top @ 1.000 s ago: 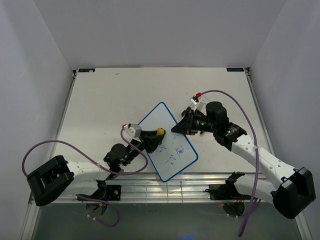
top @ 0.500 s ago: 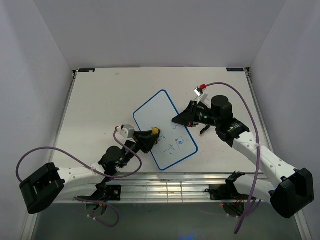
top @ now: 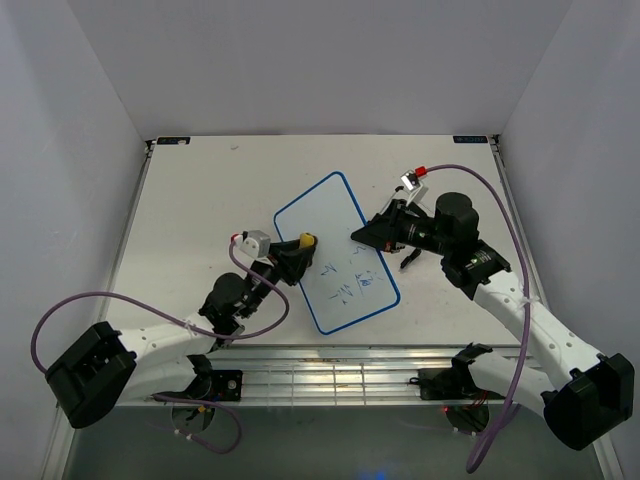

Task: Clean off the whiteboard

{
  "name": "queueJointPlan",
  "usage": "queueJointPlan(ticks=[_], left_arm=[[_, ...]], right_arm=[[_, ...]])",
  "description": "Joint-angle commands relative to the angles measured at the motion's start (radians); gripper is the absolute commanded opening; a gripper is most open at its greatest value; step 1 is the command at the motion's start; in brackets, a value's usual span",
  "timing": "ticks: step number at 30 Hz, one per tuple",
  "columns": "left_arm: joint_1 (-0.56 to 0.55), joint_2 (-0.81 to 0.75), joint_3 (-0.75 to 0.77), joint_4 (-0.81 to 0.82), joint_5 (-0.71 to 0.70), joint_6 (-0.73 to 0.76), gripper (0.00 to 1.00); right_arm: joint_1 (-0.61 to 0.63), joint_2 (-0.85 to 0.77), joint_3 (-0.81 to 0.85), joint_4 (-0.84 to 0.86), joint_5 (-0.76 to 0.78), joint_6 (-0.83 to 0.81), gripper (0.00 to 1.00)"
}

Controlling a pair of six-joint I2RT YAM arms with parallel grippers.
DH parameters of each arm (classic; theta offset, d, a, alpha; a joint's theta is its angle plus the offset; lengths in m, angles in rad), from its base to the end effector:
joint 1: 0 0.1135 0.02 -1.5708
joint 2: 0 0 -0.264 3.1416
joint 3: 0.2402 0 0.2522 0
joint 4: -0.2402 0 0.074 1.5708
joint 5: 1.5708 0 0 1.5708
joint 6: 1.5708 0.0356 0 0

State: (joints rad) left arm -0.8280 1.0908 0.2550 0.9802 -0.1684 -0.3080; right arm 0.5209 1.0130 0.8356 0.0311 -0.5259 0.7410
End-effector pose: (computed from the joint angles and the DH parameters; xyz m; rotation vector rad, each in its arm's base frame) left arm 0.1497 -0.1542 0.2219 0.2397 1.4598 -0.8108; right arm 0.1955 0.1328 0.3380 -0.2247 1.8907 1.3477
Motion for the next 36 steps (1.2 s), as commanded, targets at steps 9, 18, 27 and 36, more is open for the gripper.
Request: queueJointPlan(ticks=[9,18,27,36], left_arm=[[-0.155,0.098,0.015,-0.106,0.006,0.081,0.00],[-0.374,0.208,0.030,-0.052,-0.101,0.079,0.00],[-0.555,0.349,0.090,-0.014,-0.201,0.119,0.00],[-0.566,0.322,0.084,-0.023,-0.304,0.127,0.00]], right_arm=[[0.022,-0.064,0.076,0.187,-0.197,0.179,0.08],[0.008,-0.044,0.092,0.193,-0.140,0.221,0.08],[-0.019,-0.039,0.092,0.219,-0.109,0.282,0.08],[-0.038,-0.062,0.063,0.217,-0.086,0.298,0.08]])
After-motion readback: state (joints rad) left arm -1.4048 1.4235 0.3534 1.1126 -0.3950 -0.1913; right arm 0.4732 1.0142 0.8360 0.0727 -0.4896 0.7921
